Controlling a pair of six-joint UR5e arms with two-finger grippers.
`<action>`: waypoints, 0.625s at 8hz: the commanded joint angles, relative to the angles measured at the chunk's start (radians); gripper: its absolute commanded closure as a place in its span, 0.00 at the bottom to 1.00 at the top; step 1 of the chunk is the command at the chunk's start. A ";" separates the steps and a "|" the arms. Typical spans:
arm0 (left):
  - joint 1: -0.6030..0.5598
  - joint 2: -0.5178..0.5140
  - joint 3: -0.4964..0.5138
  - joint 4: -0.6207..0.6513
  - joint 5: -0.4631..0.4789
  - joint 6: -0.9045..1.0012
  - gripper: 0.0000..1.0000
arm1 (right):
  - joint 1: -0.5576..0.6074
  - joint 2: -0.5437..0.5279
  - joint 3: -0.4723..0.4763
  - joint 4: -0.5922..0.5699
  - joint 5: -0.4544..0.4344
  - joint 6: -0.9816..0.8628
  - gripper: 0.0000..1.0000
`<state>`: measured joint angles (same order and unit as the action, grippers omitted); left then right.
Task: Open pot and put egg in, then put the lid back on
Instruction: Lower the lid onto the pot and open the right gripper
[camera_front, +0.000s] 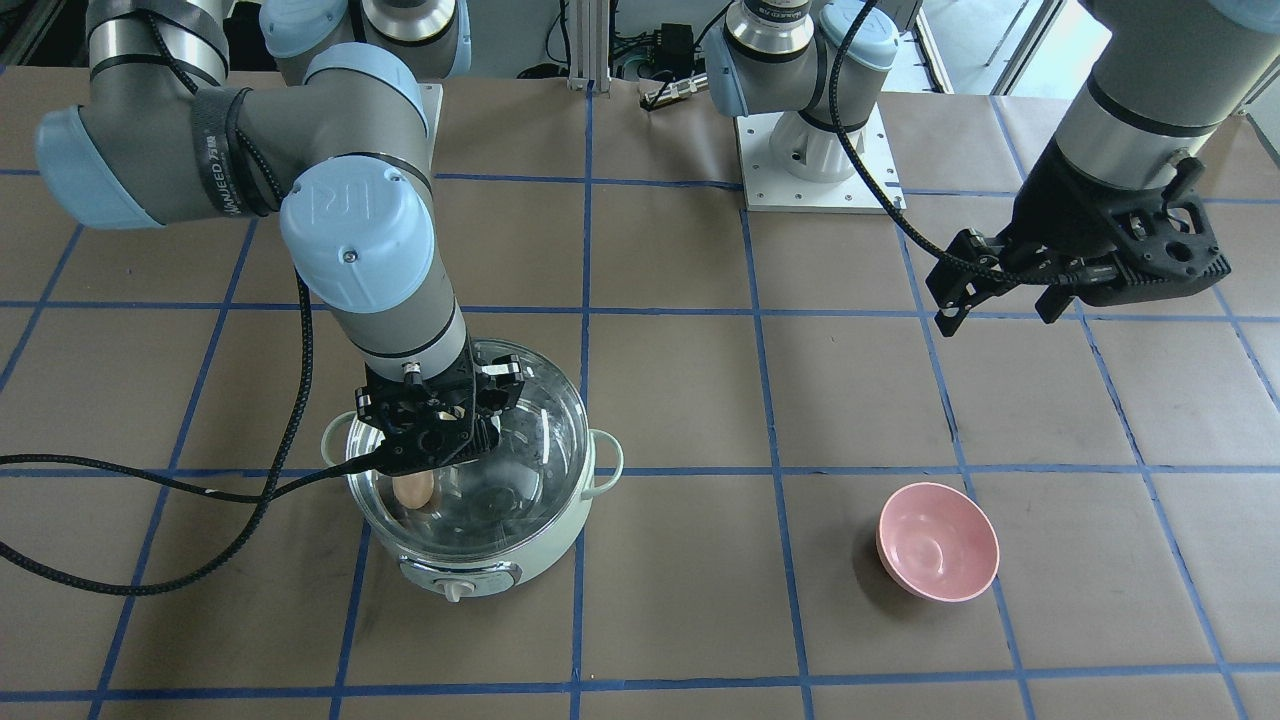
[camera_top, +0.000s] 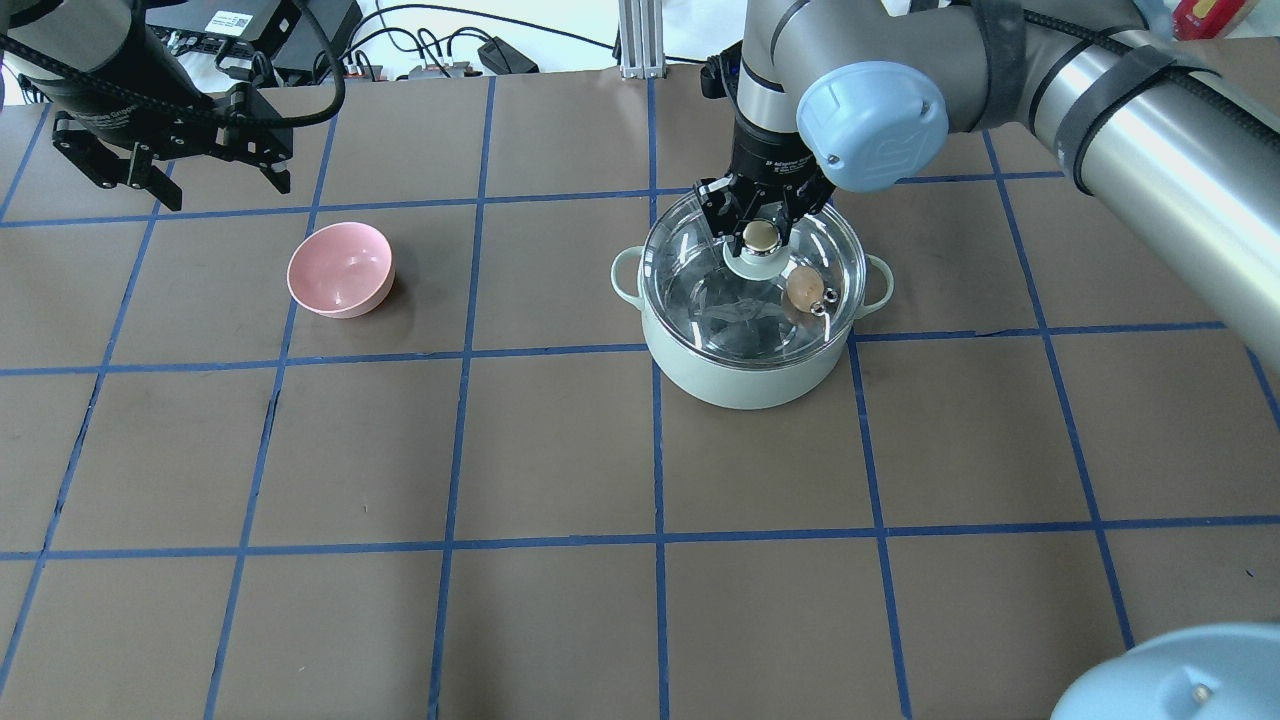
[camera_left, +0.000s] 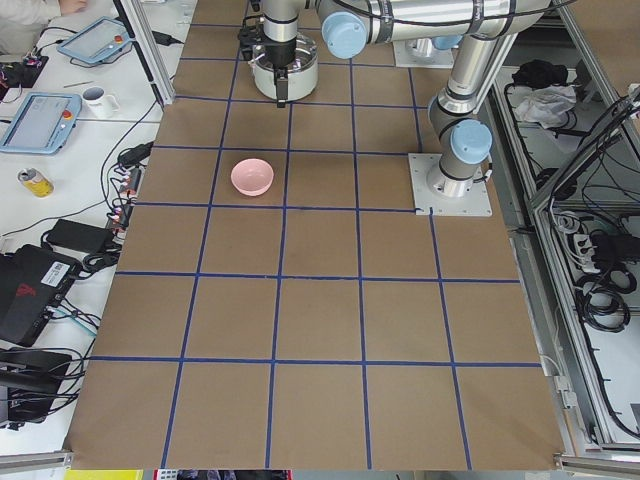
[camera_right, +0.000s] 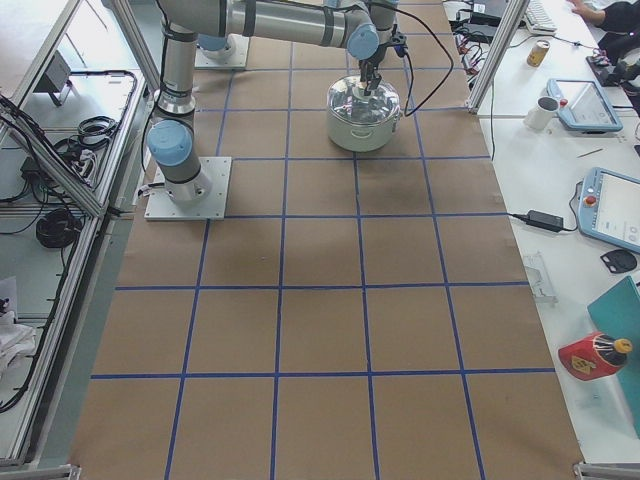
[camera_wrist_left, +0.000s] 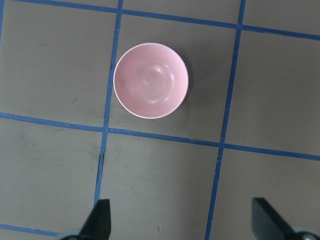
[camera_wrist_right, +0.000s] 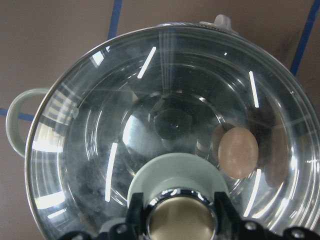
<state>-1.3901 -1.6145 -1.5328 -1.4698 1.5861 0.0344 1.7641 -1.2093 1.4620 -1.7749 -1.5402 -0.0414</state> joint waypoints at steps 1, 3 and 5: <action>-0.001 0.008 0.000 0.005 0.002 0.004 0.00 | 0.000 0.007 0.001 -0.001 0.000 -0.002 1.00; 0.000 0.007 0.000 0.008 0.002 0.004 0.00 | 0.000 0.010 0.001 -0.003 0.000 0.000 1.00; -0.001 0.008 -0.001 0.005 -0.003 -0.008 0.00 | 0.000 0.010 0.001 -0.005 -0.004 -0.002 1.00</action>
<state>-1.3900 -1.6068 -1.5325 -1.4626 1.5862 0.0358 1.7641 -1.2005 1.4634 -1.7776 -1.5410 -0.0416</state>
